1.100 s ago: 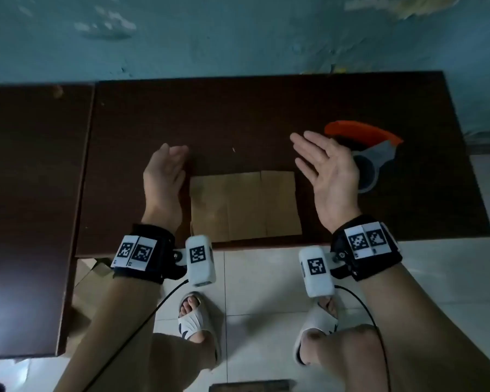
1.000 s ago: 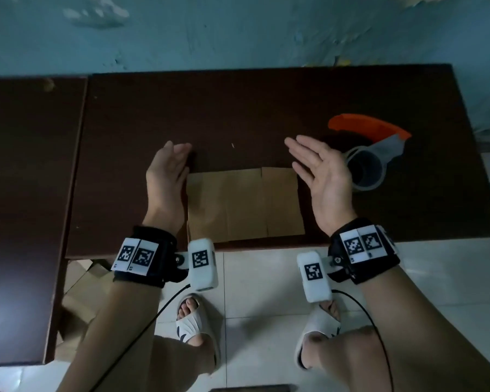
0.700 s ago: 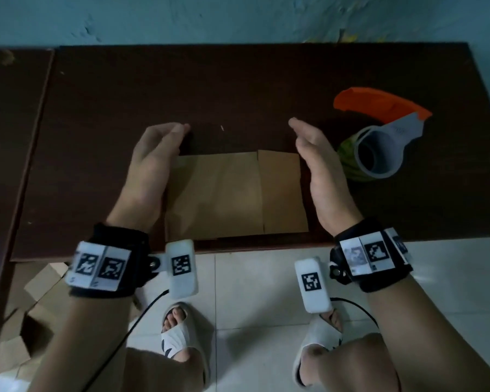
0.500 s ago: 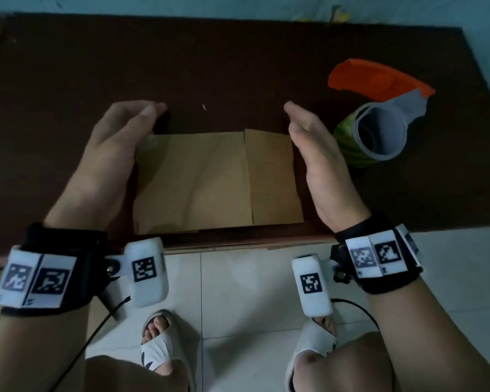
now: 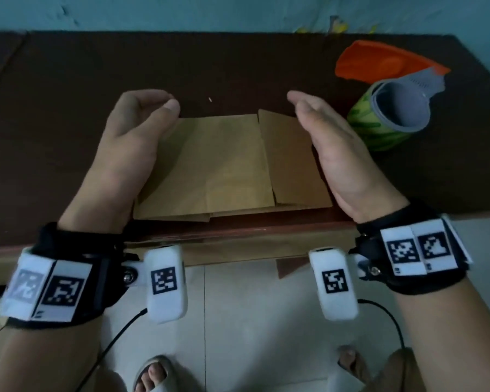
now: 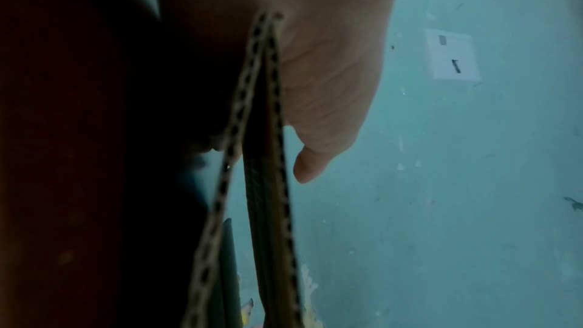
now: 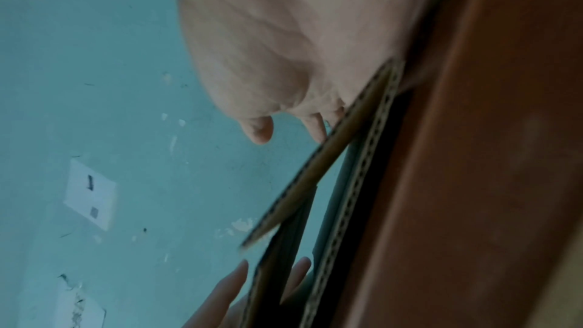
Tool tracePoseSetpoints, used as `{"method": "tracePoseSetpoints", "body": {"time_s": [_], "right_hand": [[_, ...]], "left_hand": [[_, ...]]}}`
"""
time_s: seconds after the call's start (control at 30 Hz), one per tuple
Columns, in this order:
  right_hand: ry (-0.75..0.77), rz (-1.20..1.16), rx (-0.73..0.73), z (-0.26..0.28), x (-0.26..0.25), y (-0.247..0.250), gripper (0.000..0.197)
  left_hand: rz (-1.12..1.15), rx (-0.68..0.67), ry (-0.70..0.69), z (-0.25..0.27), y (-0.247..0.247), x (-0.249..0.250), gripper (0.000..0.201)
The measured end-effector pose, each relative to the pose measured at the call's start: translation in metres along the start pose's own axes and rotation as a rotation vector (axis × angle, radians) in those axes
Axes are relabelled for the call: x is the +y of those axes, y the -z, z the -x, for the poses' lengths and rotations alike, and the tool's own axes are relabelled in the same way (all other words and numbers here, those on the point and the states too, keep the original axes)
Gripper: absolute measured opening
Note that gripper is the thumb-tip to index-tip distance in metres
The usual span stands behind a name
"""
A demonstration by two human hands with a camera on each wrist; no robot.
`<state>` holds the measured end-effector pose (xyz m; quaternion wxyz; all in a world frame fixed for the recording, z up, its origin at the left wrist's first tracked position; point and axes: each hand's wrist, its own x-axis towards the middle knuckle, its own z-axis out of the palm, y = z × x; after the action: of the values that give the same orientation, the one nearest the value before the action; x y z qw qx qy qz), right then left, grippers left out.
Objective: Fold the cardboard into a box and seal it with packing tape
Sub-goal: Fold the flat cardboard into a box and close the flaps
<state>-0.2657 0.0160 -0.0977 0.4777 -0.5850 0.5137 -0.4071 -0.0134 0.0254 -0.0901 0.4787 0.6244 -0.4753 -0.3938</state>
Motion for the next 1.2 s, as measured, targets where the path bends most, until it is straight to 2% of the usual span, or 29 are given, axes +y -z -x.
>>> {"method": "tracePoseSetpoints", "body": {"time_s": [0.2, 0.4, 0.5, 0.6, 0.73, 0.8, 0.9, 1.0, 1.13, 1.2], "right_hand": [[0.047, 0.114, 0.012, 0.006, -0.002, -0.01, 0.055], [0.074, 0.013, 0.091, 0.022, -0.01, -0.012, 0.046], [0.071, -0.08, 0.168, 0.024, -0.009, -0.012, 0.048], [0.066, -0.185, 0.227, 0.025, -0.005, -0.007, 0.048], [0.051, -0.276, 0.229, 0.029, -0.003, -0.001, 0.044], [0.046, -0.261, 0.228, 0.03, -0.006, -0.002, 0.042], [0.014, -0.157, 0.252, 0.029, -0.01, -0.005, 0.04], [-0.017, 0.041, 0.286, 0.035, -0.014, -0.006, 0.04], [0.033, 0.398, 0.366, 0.051, -0.021, -0.002, 0.034], [0.045, 0.442, 0.35, 0.054, -0.024, -0.002, 0.035]], "left_hand": [[0.026, -0.005, -0.059, 0.006, -0.001, -0.003, 0.033], [0.164, 0.087, -0.087, 0.02, 0.006, -0.005, 0.035], [0.197, 0.11, -0.046, 0.019, 0.015, -0.011, 0.036], [0.333, 0.096, -0.01, 0.021, 0.021, -0.014, 0.036], [0.522, 0.092, -0.003, 0.026, 0.026, -0.014, 0.029], [0.527, 0.112, 0.007, 0.027, 0.026, -0.013, 0.027], [0.417, 0.169, 0.026, 0.031, 0.019, -0.006, 0.024], [0.151, 0.184, 0.004, 0.036, 0.013, -0.004, 0.028], [-0.022, 0.202, -0.014, 0.037, 0.019, -0.004, 0.035], [-0.09, 0.174, -0.01, 0.035, 0.022, -0.002, 0.029]]}}
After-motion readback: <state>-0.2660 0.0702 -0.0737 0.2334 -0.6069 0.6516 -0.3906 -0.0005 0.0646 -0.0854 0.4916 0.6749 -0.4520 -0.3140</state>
